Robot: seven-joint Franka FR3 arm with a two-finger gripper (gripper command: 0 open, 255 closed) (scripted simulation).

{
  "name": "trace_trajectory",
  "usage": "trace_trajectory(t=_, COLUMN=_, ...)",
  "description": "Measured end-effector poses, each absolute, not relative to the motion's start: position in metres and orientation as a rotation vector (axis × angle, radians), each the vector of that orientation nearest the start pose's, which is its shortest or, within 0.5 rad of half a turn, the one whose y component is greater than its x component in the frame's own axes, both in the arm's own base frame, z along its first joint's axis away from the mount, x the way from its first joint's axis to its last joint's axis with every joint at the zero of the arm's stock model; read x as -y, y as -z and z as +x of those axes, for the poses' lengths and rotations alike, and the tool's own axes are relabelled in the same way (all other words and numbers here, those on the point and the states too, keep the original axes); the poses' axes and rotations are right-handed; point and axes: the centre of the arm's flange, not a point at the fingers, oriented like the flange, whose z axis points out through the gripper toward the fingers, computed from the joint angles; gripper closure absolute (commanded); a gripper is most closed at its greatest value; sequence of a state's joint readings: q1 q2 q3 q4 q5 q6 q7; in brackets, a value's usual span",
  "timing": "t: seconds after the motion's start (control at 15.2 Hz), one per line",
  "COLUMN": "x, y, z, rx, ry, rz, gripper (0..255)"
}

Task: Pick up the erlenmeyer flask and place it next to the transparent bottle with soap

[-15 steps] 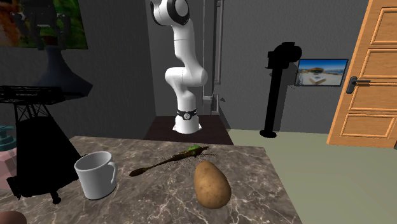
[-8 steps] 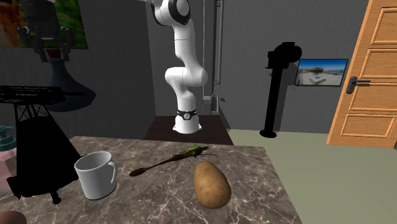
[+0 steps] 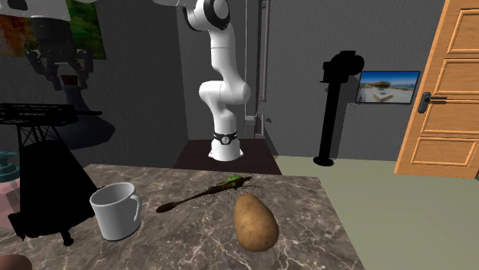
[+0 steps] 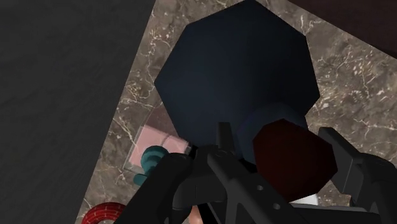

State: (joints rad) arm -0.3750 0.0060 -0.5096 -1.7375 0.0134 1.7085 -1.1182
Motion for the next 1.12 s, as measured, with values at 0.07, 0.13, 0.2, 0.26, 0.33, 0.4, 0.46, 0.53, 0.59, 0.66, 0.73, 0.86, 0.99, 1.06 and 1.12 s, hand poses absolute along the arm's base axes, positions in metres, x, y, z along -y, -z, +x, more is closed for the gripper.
trace_trajectory(t=0.07, x=0.432, y=-0.549, z=0.356, rx=0.359, ry=-0.015, rz=-3.086, gripper=255)
trace_trajectory(t=0.13, x=0.433, y=-0.544, z=0.357, rx=0.359, ry=-0.015, rz=-3.086, gripper=255)
trace_trajectory(t=0.2, x=0.433, y=-0.539, z=0.358, rx=0.359, ry=-0.015, rz=-3.087, gripper=255)
trace_trajectory(t=0.26, x=0.432, y=-0.532, z=0.358, rx=0.359, ry=-0.015, rz=-3.086, gripper=255)
trace_trajectory(t=0.33, x=0.433, y=-0.527, z=0.358, rx=0.359, ry=-0.015, rz=-3.086, gripper=255)
trace_trajectory(t=0.4, x=0.432, y=-0.522, z=0.357, rx=0.359, ry=-0.016, rz=-3.086, gripper=255)
trace_trajectory(t=0.46, x=0.433, y=-0.518, z=0.357, rx=0.359, ry=-0.015, rz=-3.087, gripper=255)
trace_trajectory(t=0.53, x=0.433, y=-0.513, z=0.356, rx=0.359, ry=-0.015, rz=-3.086, gripper=255)
trace_trajectory(t=0.59, x=0.432, y=-0.507, z=0.356, rx=0.359, ry=-0.015, rz=-3.086, gripper=255)
trace_trajectory(t=0.66, x=0.433, y=-0.502, z=0.356, rx=0.359, ry=-0.015, rz=-3.086, gripper=255)
trace_trajectory(t=0.73, x=0.432, y=-0.497, z=0.356, rx=0.359, ry=-0.015, rz=-3.086, gripper=255)
trace_trajectory(t=0.86, x=0.432, y=-0.486, z=0.356, rx=0.359, ry=-0.015, rz=-3.086, gripper=255)
trace_trajectory(t=0.99, x=0.432, y=-0.476, z=0.356, rx=0.359, ry=-0.015, rz=-3.086, gripper=255)
trace_trajectory(t=1.06, x=0.432, y=-0.47, z=0.356, rx=0.359, ry=-0.015, rz=-3.086, gripper=255)
trace_trajectory(t=1.12, x=0.432, y=-0.465, z=0.356, rx=0.359, ry=-0.015, rz=-3.086, gripper=255)
